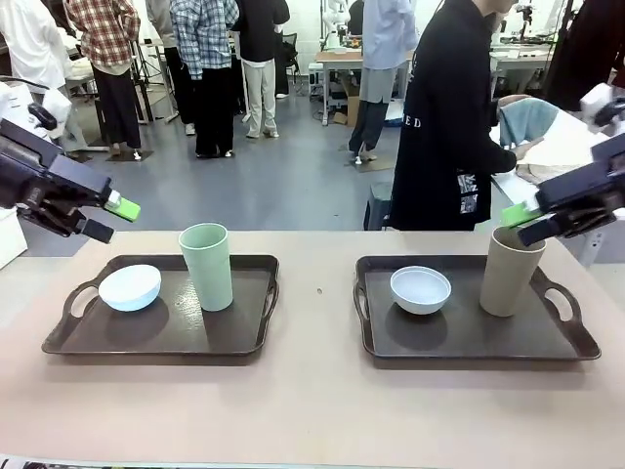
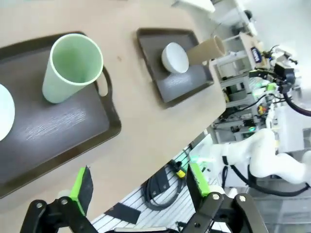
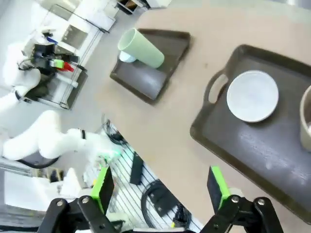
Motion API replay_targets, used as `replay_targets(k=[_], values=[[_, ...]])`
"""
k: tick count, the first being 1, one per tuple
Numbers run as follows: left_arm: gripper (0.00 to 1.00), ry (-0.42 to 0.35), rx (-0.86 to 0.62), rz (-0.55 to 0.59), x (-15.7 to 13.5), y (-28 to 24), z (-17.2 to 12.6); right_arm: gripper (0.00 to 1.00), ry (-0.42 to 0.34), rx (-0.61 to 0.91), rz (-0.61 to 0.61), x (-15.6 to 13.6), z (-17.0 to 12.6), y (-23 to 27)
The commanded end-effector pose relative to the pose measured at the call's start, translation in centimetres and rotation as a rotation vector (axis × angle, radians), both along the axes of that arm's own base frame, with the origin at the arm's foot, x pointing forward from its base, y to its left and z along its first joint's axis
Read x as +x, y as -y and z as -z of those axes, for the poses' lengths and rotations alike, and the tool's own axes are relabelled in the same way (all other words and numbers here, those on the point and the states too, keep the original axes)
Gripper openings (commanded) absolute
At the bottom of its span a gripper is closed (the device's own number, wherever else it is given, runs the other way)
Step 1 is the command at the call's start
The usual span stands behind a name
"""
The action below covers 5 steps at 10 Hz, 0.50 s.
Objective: Set up a tray with a mat and arrange the tableware.
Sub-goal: Pick up the Picnic Bowl and Reusable plastic cup from the Handle tray in front of the human's position and hold them in the air.
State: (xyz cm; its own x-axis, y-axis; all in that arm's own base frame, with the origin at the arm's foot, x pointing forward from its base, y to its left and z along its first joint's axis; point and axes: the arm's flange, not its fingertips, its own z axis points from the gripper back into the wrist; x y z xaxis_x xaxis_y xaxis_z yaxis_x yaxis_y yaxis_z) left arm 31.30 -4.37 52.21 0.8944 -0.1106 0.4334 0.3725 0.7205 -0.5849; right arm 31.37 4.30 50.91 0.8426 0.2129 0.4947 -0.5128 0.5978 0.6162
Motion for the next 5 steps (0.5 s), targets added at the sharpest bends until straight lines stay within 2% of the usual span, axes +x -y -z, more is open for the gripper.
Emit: replay_targets(k=[1,2,3,4,5], values=[[1.0,0.001,-0.05,-0.011,0.1,-0.9,-0.2,1.0,0.011,0.065,0.012,0.0,-0.3,1.9],[1.0,-0.078,-0.46,0.041,0.8,-2.0,-0.9,1.0,-0.039,0.454,-0.186,0.2,-0.3,2.2],[1.0,-0.151,-0.653,0.02,1.0,-3.9,-0.4,1.0,-0.048,0.668,-0.243,0.0,0.1,3.5],[1.0,-0.283,-0.703,-0.06,1.0,-5.5,0.5,1.0,-0.095,0.789,-0.237,-0.3,1.3,5.0],[1.0,-0.384,-0.733,-0.119,1.6,-6.9,2.1,1.0,-0.177,0.883,-0.187,-0.4,3.1,6.9]])
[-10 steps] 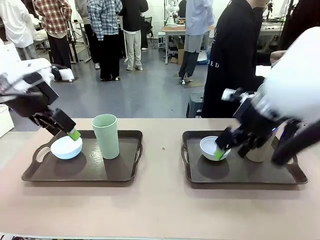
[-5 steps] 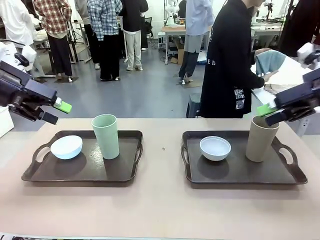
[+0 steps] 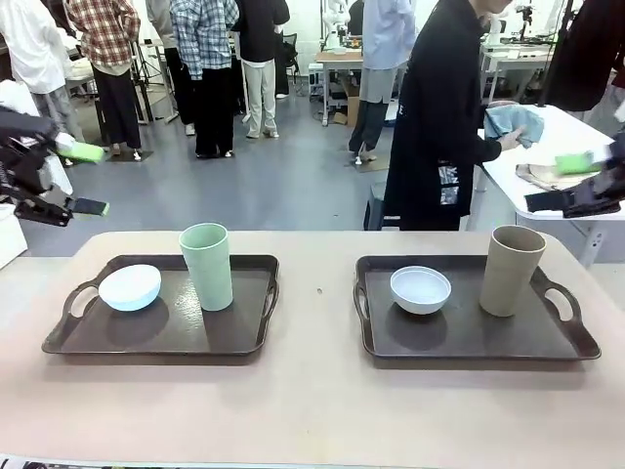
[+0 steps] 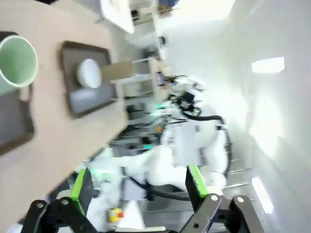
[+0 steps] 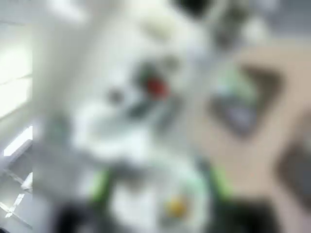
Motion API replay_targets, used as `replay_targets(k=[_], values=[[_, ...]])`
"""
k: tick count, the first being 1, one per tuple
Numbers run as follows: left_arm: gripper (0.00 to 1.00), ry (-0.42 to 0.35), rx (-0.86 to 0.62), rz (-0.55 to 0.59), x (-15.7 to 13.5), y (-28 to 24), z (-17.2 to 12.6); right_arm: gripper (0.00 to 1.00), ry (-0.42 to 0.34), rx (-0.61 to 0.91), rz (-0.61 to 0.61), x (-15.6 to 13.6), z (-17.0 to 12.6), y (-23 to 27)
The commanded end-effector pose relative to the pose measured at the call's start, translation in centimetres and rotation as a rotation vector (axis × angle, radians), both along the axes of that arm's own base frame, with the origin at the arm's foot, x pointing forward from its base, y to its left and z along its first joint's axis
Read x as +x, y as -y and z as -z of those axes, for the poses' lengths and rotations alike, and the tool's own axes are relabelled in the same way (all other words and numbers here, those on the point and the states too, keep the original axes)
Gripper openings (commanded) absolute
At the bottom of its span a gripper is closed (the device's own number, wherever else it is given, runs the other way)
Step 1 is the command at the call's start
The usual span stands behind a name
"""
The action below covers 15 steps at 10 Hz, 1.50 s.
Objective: Set up a tray with a mat and arrange the tableware.
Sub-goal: Pick up the Picnic Bowl and Reusable plastic cup from the Handle tray in front of the human's position and hold them in the air.
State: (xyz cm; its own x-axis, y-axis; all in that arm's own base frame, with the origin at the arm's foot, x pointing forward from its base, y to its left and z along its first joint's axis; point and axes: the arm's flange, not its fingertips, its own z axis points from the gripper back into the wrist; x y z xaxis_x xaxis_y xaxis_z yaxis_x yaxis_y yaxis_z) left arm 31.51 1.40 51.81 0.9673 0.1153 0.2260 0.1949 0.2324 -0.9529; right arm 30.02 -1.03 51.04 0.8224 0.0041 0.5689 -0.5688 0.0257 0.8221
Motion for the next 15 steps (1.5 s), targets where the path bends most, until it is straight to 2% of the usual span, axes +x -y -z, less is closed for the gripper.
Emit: replay_targets(k=[1,2,3,15], values=[[1.0,-0.257,-0.075,-0.03,1.6,-1.4,2.8,1.0,-0.243,0.264,-0.064,1.0,5.0,2.1],[1.0,0.0,0.0,0.0,0.0,0.0,0.0,1.0,-0.321,0.202,-0.059,1.4,6.5,2.2],[1.0,0.0,0.0,0.0,0.0,0.0,0.0,1.0,-0.067,0.154,-0.032,0.0,1.4,2.0],[1.0,0.0,0.0,0.0,0.0,0.0,0.0,1.0,-0.067,0.154,-0.032,0.0,1.4,2.0]])
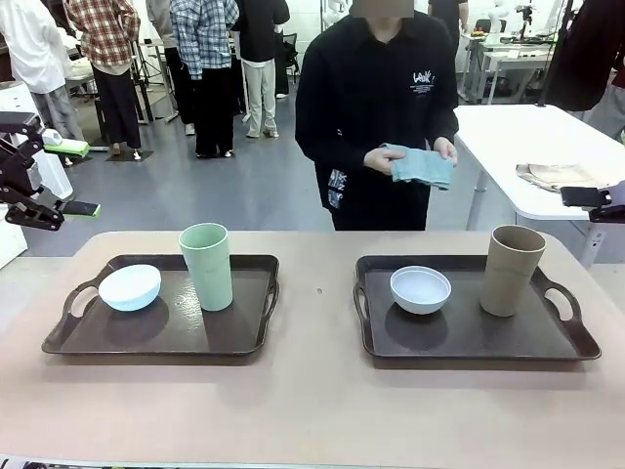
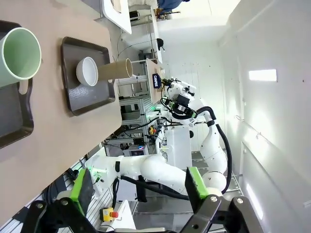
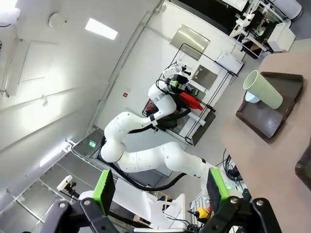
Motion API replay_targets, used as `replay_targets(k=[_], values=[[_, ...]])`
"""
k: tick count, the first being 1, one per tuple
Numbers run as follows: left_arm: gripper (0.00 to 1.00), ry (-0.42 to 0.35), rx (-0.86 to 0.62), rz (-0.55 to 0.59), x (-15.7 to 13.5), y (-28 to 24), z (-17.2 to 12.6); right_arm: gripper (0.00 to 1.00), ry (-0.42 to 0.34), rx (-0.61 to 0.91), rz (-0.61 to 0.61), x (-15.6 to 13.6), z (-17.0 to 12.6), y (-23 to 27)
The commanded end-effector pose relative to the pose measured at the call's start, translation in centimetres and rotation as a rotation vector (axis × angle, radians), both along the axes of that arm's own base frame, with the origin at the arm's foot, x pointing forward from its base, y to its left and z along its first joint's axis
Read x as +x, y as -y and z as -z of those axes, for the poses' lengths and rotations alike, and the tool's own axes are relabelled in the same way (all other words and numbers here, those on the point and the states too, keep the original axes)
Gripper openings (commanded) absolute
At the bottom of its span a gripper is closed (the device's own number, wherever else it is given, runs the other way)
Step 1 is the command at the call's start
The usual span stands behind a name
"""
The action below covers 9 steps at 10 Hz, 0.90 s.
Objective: Set up a tray with a mat and arrange the tableware.
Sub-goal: Pick up the Picnic Bowl and Reusable plastic cup from the Handle tray in front of the human's position and hold them in the air.
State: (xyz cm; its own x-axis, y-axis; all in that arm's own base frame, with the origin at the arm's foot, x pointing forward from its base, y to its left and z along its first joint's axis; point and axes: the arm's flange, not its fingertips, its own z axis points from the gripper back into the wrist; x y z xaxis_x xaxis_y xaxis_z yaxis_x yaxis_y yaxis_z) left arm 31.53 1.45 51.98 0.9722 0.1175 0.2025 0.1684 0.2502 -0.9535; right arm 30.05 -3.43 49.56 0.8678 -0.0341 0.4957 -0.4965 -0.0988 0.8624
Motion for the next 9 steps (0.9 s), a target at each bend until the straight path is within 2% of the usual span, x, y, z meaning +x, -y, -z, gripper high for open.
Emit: replay_targets(k=[1,9], values=[[1.0,0.026,-0.017,0.006,-0.02,0.05,0.17,1.0,0.016,0.028,0.004,-0.04,-0.09,-0.43],[1.0,0.026,-0.017,0.006,-0.02,0.05,0.17,1.0,0.016,0.028,0.004,-0.04,-0.09,-0.43]])
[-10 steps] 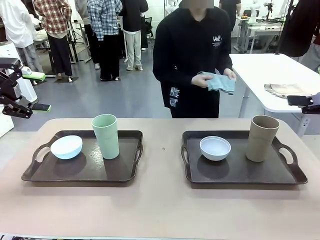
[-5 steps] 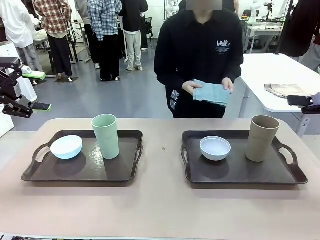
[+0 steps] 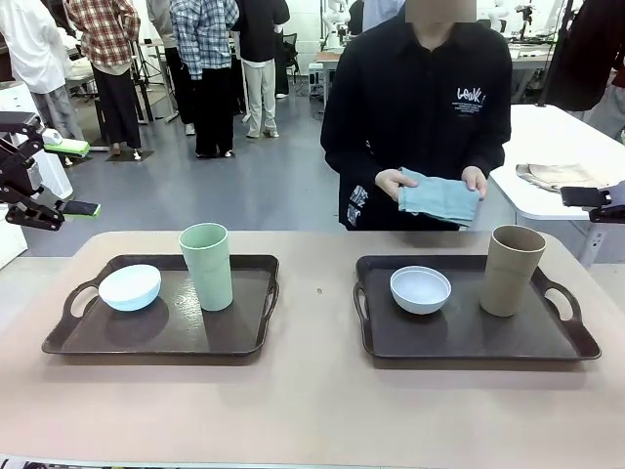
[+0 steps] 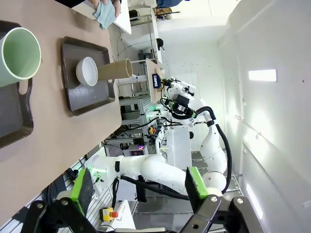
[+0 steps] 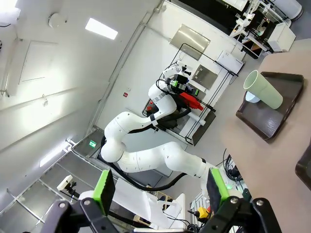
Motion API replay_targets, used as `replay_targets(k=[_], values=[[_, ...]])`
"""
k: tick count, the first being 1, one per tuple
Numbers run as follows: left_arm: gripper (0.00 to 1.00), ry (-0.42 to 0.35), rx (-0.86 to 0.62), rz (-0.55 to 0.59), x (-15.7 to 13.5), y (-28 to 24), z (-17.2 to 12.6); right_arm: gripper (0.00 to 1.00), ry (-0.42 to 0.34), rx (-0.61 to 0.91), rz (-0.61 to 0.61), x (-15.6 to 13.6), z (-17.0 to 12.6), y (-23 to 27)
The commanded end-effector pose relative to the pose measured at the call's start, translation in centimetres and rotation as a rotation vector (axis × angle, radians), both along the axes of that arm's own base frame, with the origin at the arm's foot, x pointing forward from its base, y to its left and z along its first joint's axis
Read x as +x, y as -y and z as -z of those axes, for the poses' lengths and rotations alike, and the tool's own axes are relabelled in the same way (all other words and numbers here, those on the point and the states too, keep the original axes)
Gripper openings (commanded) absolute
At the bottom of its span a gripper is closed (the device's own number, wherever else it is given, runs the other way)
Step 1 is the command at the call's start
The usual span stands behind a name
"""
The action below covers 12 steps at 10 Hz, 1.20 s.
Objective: Set up a tray with a mat and arrange the tableware.
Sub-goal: Pick up the Picnic Bowl and Reusable plastic cup from the Handle tray in front of the human's position and hold them in the air.
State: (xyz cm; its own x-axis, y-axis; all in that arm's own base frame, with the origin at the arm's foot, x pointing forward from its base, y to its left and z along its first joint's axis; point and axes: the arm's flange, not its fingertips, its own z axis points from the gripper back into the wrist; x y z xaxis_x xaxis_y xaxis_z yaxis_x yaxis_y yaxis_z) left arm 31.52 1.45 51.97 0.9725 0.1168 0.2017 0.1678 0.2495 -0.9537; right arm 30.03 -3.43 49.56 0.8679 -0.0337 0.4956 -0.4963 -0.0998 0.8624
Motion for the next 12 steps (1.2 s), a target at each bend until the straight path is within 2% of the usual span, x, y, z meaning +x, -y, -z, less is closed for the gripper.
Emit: replay_targets(k=[1,12], values=[[1.0,0.027,-0.017,0.005,-0.01,0.04,0.16,1.0,0.016,0.027,0.005,-0.02,-0.08,-0.43],[1.0,0.027,-0.017,0.005,-0.01,0.04,0.16,1.0,0.016,0.027,0.005,-0.02,-0.08,-0.43]])
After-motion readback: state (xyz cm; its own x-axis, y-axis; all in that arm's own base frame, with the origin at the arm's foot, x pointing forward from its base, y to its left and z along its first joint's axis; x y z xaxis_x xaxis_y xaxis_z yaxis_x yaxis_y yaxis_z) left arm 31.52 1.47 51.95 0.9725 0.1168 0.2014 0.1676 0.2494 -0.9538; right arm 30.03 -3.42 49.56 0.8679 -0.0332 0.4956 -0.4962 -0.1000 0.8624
